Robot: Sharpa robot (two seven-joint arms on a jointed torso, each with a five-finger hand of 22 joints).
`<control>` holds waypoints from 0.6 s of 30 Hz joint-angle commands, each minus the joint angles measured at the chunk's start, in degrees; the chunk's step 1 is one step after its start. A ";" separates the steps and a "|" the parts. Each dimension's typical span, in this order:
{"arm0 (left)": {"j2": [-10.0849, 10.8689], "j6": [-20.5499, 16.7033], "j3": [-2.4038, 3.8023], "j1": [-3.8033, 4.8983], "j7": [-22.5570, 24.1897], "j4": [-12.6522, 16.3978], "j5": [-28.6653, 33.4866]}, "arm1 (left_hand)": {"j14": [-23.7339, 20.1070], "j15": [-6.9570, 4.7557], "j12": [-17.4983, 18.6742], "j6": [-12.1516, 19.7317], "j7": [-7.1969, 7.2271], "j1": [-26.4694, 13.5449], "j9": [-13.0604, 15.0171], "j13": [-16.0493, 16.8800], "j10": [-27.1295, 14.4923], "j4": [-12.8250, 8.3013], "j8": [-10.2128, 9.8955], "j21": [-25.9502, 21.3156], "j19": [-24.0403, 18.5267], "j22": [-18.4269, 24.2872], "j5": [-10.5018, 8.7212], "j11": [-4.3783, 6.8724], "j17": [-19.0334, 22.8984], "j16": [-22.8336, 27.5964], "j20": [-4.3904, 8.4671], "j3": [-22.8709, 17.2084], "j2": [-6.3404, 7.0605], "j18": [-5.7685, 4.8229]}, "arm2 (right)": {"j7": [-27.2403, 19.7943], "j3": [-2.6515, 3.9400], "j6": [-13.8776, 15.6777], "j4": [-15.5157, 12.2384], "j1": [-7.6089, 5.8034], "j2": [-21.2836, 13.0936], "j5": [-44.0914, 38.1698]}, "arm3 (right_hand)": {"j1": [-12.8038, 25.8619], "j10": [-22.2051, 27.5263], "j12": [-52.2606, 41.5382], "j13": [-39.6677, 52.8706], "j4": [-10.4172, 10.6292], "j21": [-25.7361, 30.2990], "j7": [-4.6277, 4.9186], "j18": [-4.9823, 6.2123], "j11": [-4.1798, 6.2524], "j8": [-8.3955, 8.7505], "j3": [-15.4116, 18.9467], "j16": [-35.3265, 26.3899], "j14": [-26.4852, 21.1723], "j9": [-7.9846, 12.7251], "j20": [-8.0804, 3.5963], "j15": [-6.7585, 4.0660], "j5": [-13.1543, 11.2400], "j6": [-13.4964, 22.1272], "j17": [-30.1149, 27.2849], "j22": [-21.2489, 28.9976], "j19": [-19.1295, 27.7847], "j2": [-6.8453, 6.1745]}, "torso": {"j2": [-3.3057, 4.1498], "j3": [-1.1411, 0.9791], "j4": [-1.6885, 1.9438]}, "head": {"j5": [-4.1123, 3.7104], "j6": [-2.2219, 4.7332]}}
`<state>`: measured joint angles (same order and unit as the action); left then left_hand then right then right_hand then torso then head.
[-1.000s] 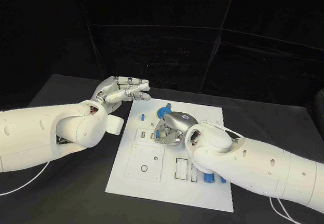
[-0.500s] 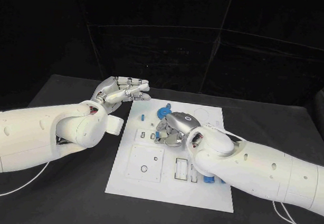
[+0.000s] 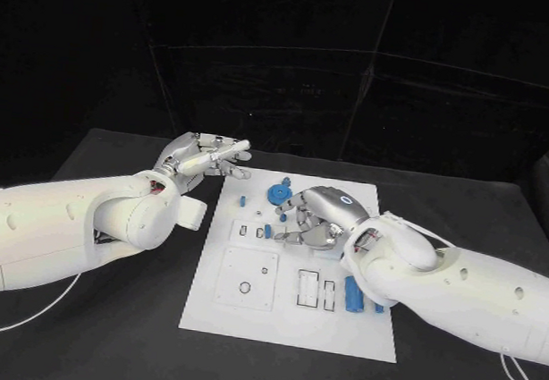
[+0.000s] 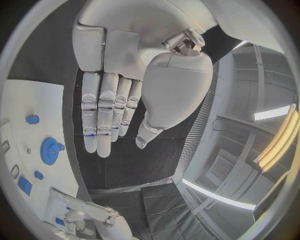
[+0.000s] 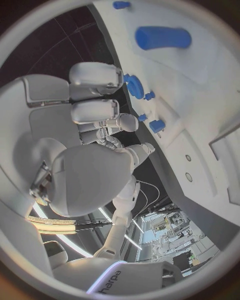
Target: Assemble the parts on the task board
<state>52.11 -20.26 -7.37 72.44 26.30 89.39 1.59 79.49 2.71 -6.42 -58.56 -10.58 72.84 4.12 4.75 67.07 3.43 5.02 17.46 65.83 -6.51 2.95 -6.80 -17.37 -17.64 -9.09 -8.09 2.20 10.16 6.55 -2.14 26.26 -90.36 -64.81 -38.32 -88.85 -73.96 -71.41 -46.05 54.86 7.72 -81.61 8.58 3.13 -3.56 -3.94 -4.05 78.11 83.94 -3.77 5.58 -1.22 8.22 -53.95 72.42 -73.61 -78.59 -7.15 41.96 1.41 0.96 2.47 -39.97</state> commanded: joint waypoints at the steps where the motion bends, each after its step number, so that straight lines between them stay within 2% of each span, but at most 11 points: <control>1: 0.12 1.81 0.07 0.16 -7.00 -0.57 -7.07 | 4.85 -1.74 -1.31 -1.87 1.25 -1.96 0.31 0.90 3.60 1.10 0.68 2.88 4.28 -1.37 -0.06 1.56 -3.79 -5.33 1.58 1.23 -0.10 0.41 | -10.48 0.70 -0.56 -1.42 -1.28 -2.30 9.22 | -0.84 0.73 0.63 -0.58 -0.04 0.30 -0.05 0.71 0.11 -0.26 0.65 -0.21 2.10 -0.09 0.01 0.42 0.84 0.26 -0.08 0.39 0.39 0.04 | -0.51 -0.24 -0.31 | 0.31 -0.05; 3: 0.11 1.95 0.07 0.32 -9.70 -1.05 -9.47 | 5.89 -2.58 -1.96 -3.14 2.05 -2.42 0.57 1.62 5.53 1.53 1.06 4.67 6.15 -2.32 -0.03 2.43 -8.47 -10.74 2.57 1.67 -0.30 0.39 | -11.61 0.96 -2.46 -2.08 -2.30 -4.03 13.20 | -1.23 0.85 0.71 -0.71 -0.13 0.38 -0.07 0.73 0.14 -0.34 0.89 -0.22 2.14 -0.11 0.01 0.41 1.37 0.24 -0.01 0.46 0.43 0.26 | -0.69 -0.37 -0.40 | 0.46 -0.09; 6: -0.05 3.42 0.08 0.91 -16.07 -1.87 -14.94 | 7.58 -3.93 -4.28 -4.95 3.57 -3.25 1.05 3.76 9.39 2.34 1.76 8.31 8.87 -4.43 -0.27 3.82 -30.64 -33.67 4.12 2.60 -0.31 0.42 | -12.57 1.20 -5.20 -3.14 -4.06 -7.10 19.20 | -1.77 0.96 0.88 -0.97 -0.28 0.51 -0.17 0.76 0.22 -0.59 1.05 -0.47 2.10 -0.18 -0.03 0.35 1.87 -0.07 -0.27 0.62 0.50 0.75 | -0.91 -0.56 -0.52 | 0.65 -0.32; 8: -0.21 6.22 0.08 1.54 -23.60 -2.25 -20.74 | 8.04 -4.76 -6.84 -5.79 4.23 -5.04 1.56 6.07 11.53 3.96 2.37 11.01 10.33 -6.10 0.00 4.73 -43.13 -46.06 4.80 3.53 -1.04 0.22 | -12.79 1.29 -6.43 -3.60 -5.34 -9.46 23.10 | -2.13 0.81 0.67 -0.92 -0.38 0.56 -0.26 0.77 0.32 -0.80 1.15 -0.62 2.10 -0.23 -0.07 0.28 2.14 -0.34 -0.40 0.67 0.50 1.20 | -1.13 -0.66 -0.64 | 0.64 -0.54; 11: -0.74 11.33 0.08 2.64 -32.63 -2.92 -28.18 | 8.58 -5.53 -12.04 -6.73 5.24 -6.72 3.16 10.53 12.71 5.89 4.21 14.70 11.39 -8.56 0.06 6.03 -54.68 -57.22 5.84 4.25 -2.85 0.04 | -12.61 1.35 -7.27 -3.38 -6.47 -11.77 26.61 | -2.34 0.66 0.48 -0.84 -0.44 0.57 -0.32 0.77 0.37 -0.90 1.19 -0.67 2.11 -0.24 -0.11 0.23 2.33 -0.47 -0.43 0.64 0.46 1.47 | -1.38 -0.76 -0.91 | 0.96 -0.68; 12: -1.08 13.07 0.08 3.10 -35.51 -3.28 -30.58 | 8.04 -5.28 -16.37 -5.04 5.01 -7.61 4.34 14.86 10.59 7.18 4.89 17.29 10.43 -10.57 0.64 5.70 -58.49 -60.83 6.05 5.59 -3.34 -0.37 | -12.42 1.36 -7.61 -3.19 -6.77 -12.47 27.42 | -2.47 0.56 0.37 -0.82 -0.49 0.58 -0.36 0.77 0.41 -0.98 1.24 -0.74 2.12 -0.25 -0.14 0.19 2.49 -0.57 -0.49 0.64 0.44 1.67 | -1.56 -0.82 -0.98 | 1.07 -0.82; 13: -1.38 14.29 0.08 3.44 -37.60 -3.57 -32.39 | 8.32 -5.45 -17.39 -5.12 5.00 -6.81 4.80 15.95 9.60 6.91 5.44 17.93 10.12 -11.08 0.15 5.63 -60.82 -62.77 6.18 5.43 -3.83 -0.21 | -12.30 1.36 -7.84 -3.02 -6.98 -12.99 27.93 | -2.48 0.60 0.47 -0.91 -0.49 0.70 -0.36 0.82 0.42 -0.98 1.25 -0.90 2.07 -0.25 -0.15 0.19 2.51 -0.58 -0.71 0.87 0.59 1.69 | -1.65 -0.87 -0.99 | 1.14 -0.96; 14: -1.79 15.76 0.07 3.84 -39.98 -3.97 -34.48 | 8.48 -5.06 -20.52 -4.32 4.95 -6.62 5.83 19.00 7.41 7.33 6.45 21.16 10.07 -14.27 0.39 5.87 -63.04 -64.68 6.33 6.22 -4.15 -0.23 | -12.16 1.37 -8.04 -2.83 -7.18 -13.59 28.45 | -2.49 0.62 0.52 -0.95 -0.50 0.77 -0.36 0.85 0.42 -0.99 1.26 -1.02 2.03 -0.25 -0.15 0.19 2.53 -0.59 -0.89 1.00 0.68 1.70 | -1.71 -0.93 -1.00 | 1.17 -1.01; 15: -2.26 17.18 0.07 4.24 -42.07 -4.45 -36.38 | 8.43 -5.18 -22.27 -3.47 4.61 -7.05 6.43 20.72 5.73 7.75 7.02 30.58 13.00 -25.71 0.06 5.63 -64.01 -65.45 6.24 7.30 -3.54 -1.80 | -12.03 1.38 -8.20 -2.67 -7.34 -14.10 28.84 | -2.49 0.62 0.52 -0.95 -0.50 0.77 -0.36 0.85 0.42 -0.99 1.26 -1.02 2.03 -0.25 -0.15 0.19 2.53 -0.59 -0.89 1.00 0.68 1.70 | -1.81 -1.04 -1.00 | 1.23 -1.14; 16: -2.69 18.23 0.07 4.55 -43.55 -4.89 -37.81 | 8.42 -4.92 -23.62 -2.79 4.45 -7.02 6.92 22.04 4.33 7.93 7.55 36.39 14.73 -32.74 0.49 5.66 -64.77 -66.07 6.29 7.91 -3.34 -2.68 | -11.95 1.38 -8.29 -2.56 -7.45 -14.47 29.09 | -2.49 0.62 0.52 -0.95 -0.50 0.77 -0.36 0.85 0.42 -0.99 1.26 -1.02 2.03 -0.25 -0.15 0.19 2.53 -0.59 -0.89 1.00 0.68 1.70 | -1.84 -1.06 -1.01 | 1.25 -1.17; 18: -3.91 20.64 0.05 5.33 -46.71 -6.08 -41.41 | 8.51 -5.17 -26.70 -2.05 4.48 -6.97 8.17 24.65 2.42 8.40 9.17 43.63 16.14 -41.67 -0.21 5.59 -65.98 -67.07 6.14 9.11 -3.30 -3.89 | -11.77 1.38 -8.42 -2.41 -7.62 -15.13 29.50 | -2.54 0.61 0.53 -0.99 -0.52 0.84 -0.38 0.87 0.44 -1.03 1.31 -1.18 1.99 -0.25 -0.17 0.17 2.64 -0.63 -1.08 1.11 0.74 1.76 | -2.01 -1.22 -1.03 | 1.36 -1.39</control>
<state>48.66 -7.54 -7.35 77.37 -8.82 83.92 -28.57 84.16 -2.68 -32.27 -60.89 -6.09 66.02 11.96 28.65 70.17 11.70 13.78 59.01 81.52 -45.68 3.04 -1.18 -74.95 -84.47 -2.88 0.66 -1.30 6.67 -4.33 -0.78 20.09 -92.68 -72.27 -53.36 -63.80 -76.24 -70.81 -45.38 53.95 7.17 -80.97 8.37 3.12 -3.38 -4.61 -3.21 77.29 83.94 -3.94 5.31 -1.22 10.52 -54.16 71.39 -72.55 -78.32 -5.64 40.25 0.43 0.03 3.73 -41.17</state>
